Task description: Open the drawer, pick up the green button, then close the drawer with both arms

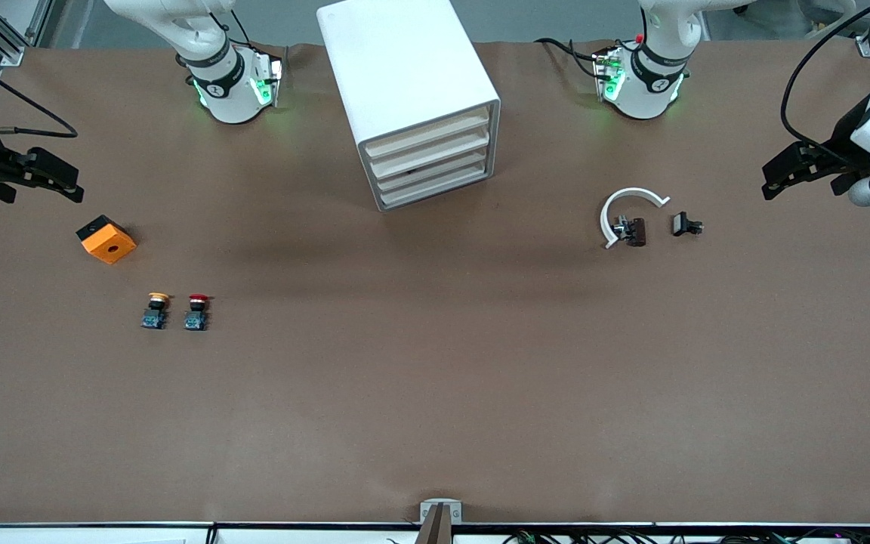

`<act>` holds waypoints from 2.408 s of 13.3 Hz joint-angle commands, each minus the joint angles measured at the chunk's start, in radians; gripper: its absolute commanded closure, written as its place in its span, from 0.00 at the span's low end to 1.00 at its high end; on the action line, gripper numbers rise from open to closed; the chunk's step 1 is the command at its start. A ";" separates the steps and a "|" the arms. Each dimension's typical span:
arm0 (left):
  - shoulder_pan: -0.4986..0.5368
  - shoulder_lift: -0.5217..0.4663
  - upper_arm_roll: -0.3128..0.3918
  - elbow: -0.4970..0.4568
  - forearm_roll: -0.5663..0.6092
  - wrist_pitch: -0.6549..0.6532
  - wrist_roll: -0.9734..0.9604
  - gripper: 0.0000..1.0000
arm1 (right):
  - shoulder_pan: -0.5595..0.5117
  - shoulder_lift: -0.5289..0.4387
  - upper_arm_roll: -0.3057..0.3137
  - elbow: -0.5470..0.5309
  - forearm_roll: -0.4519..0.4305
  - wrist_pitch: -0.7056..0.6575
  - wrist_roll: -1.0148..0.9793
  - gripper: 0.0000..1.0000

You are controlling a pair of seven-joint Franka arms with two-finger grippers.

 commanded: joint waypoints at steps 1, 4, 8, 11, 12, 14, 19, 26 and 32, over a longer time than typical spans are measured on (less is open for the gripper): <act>0.008 0.010 -0.001 0.022 -0.015 -0.007 0.013 0.00 | 0.002 -0.013 0.002 -0.010 -0.007 0.004 -0.007 0.00; 0.008 0.010 -0.003 0.029 -0.012 -0.007 0.013 0.00 | 0.002 -0.011 0.004 -0.008 -0.007 0.004 -0.007 0.00; 0.002 0.032 -0.003 0.051 -0.003 -0.033 0.010 0.00 | 0.002 -0.011 0.004 -0.010 -0.007 0.004 -0.007 0.00; 0.006 0.033 -0.001 0.051 0.000 -0.033 0.011 0.00 | 0.031 -0.007 0.007 -0.007 -0.007 0.005 -0.005 0.00; 0.006 0.033 -0.001 0.051 -0.003 -0.033 0.014 0.00 | 0.049 -0.004 0.007 -0.005 -0.007 0.005 -0.005 0.00; 0.002 0.041 -0.003 0.049 -0.005 -0.033 0.005 0.00 | 0.082 0.004 0.007 -0.004 -0.007 0.005 -0.004 0.00; 0.002 0.143 -0.003 0.049 0.000 -0.058 0.010 0.00 | 0.143 0.021 0.007 -0.001 -0.001 0.018 0.006 0.00; -0.047 0.433 -0.015 0.154 -0.011 -0.058 -0.263 0.00 | 0.260 0.065 0.007 0.007 -0.008 0.070 0.006 0.00; -0.150 0.648 -0.015 0.259 -0.015 -0.040 -0.576 0.00 | 0.287 0.073 0.007 0.045 0.005 0.073 0.006 0.00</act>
